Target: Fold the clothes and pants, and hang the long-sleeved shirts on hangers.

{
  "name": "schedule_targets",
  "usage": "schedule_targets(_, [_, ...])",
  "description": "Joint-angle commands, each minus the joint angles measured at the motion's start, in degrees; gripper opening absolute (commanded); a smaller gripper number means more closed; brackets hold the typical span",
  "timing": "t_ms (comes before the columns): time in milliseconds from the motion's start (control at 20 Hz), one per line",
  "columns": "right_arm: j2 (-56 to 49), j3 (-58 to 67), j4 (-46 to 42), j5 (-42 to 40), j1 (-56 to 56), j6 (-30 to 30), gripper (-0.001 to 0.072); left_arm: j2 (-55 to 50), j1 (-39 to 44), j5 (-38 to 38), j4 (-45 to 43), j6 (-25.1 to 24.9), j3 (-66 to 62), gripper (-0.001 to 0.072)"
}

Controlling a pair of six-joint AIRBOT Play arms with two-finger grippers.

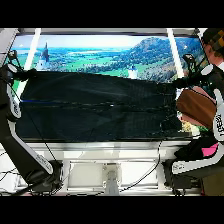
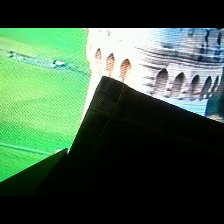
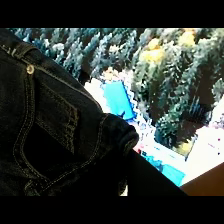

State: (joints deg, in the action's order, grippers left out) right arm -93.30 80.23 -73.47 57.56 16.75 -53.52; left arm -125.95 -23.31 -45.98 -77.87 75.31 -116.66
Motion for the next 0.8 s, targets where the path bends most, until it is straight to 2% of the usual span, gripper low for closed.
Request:
schedule_targets(0, [0.0, 0.1, 0.1, 0.1, 0.0, 0.0, 0.0044, -0.4, 0.0, 1.9, 3.2, 0.3, 0.0, 0.054])
schedule_targets(50, [0.0, 0.1, 0.1, 0.1, 0.0, 0.0, 0.0044, -0.4, 0.0, 2.1, 3.4, 0.3, 0.0, 0.0492])
schedule_targets(100, [0.0, 0.1, 0.1, 0.1, 0.0, 0.0, 0.0044, -0.6, 0.1, 2.0, 3.5, 0.3, 0.0, 0.0296])
schedule_targets(150, [0.0, 0.1, 0.1, 0.1, 0.0, 0.0, 0.0044, -0.8, 0.2, 1.9, 4.1, 0.3, 0.0, 0.0184])
schedule_targets(200, [0.0, 0.1, 0.1, 0.1, 0.0, 0.0, 0.0044, -1.0, 0.5, 2.0, 4.7, 0.3, 0.0, 0.0095])
schedule_targets(250, [0.0, 0.1, 0.1, 0.1, 0.0, 0.0, 0.0044, -1.0, 0.8, 2.3, 4.6, -0.1, 0.0, 0.0036])
schedule_targets(500, [0.4, 0.1, 0.2, -2.3, 0.0, 0.0, 0.0043, 4.4, 3.3, 6.1, 4.4, -11.6, -0.1, 0.0035])
schedule_targets(750, [3.0, 0.1, 1.1, -9.5, 0.0, -2.0, 0.0043, 11.4, 3.5, 4.2, 3.5, -12.2, 0.0, 0.0035])
